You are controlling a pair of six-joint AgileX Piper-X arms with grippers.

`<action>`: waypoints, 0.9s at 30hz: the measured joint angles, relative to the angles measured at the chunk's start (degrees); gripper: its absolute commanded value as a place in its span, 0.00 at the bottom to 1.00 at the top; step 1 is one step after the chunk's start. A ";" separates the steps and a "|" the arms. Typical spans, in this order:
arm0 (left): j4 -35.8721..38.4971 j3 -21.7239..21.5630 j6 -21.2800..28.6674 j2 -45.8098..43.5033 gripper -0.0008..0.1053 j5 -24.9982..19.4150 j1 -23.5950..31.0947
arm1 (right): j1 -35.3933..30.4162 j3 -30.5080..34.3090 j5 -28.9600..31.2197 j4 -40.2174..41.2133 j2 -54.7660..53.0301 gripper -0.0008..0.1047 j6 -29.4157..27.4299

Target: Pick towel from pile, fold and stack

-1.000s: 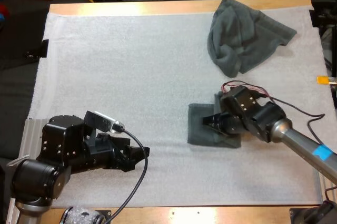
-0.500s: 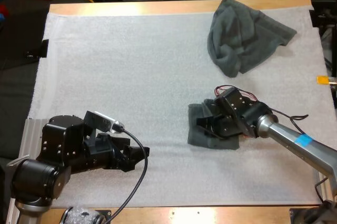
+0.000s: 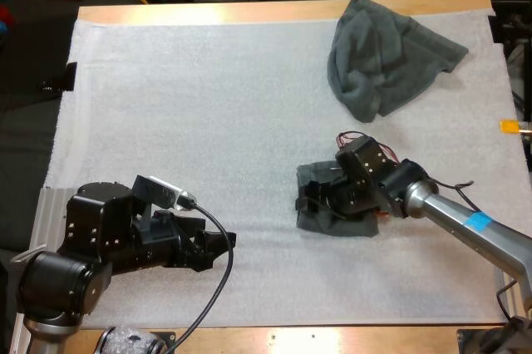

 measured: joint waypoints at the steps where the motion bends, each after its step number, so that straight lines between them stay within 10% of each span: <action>1: 0.00 0.00 0.00 0.00 0.62 0.00 0.00 | 0.31 0.00 -0.65 -0.85 0.00 0.69 0.00; 27: 0.00 0.00 0.12 0.00 0.62 0.00 0.00 | 6.14 0.00 -4.53 -7.21 1.61 0.69 5.75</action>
